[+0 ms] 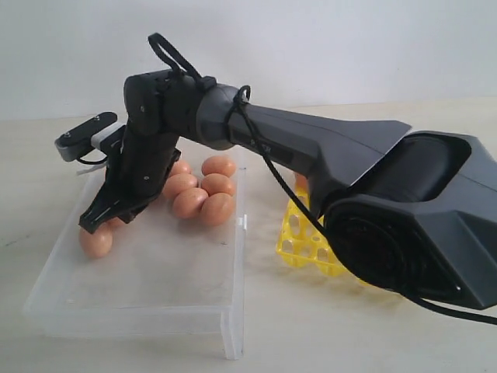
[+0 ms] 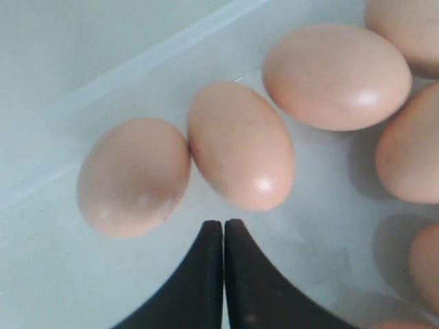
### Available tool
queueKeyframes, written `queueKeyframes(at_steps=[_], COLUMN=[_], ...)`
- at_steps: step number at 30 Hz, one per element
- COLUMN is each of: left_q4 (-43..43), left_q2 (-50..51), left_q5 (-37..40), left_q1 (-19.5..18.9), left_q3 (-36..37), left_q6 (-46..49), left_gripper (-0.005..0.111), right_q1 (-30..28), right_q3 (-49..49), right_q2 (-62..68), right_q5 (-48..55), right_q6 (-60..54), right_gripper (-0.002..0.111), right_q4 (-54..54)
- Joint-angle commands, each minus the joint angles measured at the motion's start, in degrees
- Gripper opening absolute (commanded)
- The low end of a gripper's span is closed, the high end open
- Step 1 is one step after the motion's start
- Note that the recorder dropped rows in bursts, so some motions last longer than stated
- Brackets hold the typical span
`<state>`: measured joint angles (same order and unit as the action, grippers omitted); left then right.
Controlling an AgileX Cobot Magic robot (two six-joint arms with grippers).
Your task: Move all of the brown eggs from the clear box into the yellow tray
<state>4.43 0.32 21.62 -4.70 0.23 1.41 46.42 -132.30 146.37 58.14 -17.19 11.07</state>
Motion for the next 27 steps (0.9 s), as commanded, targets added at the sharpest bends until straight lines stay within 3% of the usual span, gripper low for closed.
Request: queueKeyframes(at_steps=[1, 13, 16, 19, 20, 27], left_q4=[-0.4, -0.4, -0.4, -0.4, -0.4, -0.4], left_q2=[-0.3, -0.3, -0.3, -0.3, -0.3, -0.3], left_q5=[0.0, 0.0, 0.0, 0.0, 0.0, 0.0], left_q1=[0.3, 0.3, 0.3, 0.3, 0.3, 0.3], left_q3=[-0.2, -0.2, -0.2, -0.2, -0.2, -0.2], left_q6=[-0.1, -0.1, -0.1, -0.1, -0.1, -0.1], left_gripper=[0.000, 0.000, 0.000, 0.000, 0.000, 0.000], right_q1=[0.2, 0.9, 1.8, 2.9, 3.1, 3.2], right_q3=[-0.6, -0.6, -0.6, -0.6, -0.6, -0.6], right_q2=[-4.1, -9.0, -8.5, -7.5, -6.9, -2.9], right_q5=[2.6, 5.7, 4.1, -0.9, -1.6, -5.5], right_q6=[-0.7, -0.9, -0.8, 2.9, 4.1, 10.1], right_gripper=[0.000, 0.001, 0.013, 0.052, 0.056, 0.054], right_q4=[-0.6, 1.7, 4.4, 5.3, 5.3, 3.2])
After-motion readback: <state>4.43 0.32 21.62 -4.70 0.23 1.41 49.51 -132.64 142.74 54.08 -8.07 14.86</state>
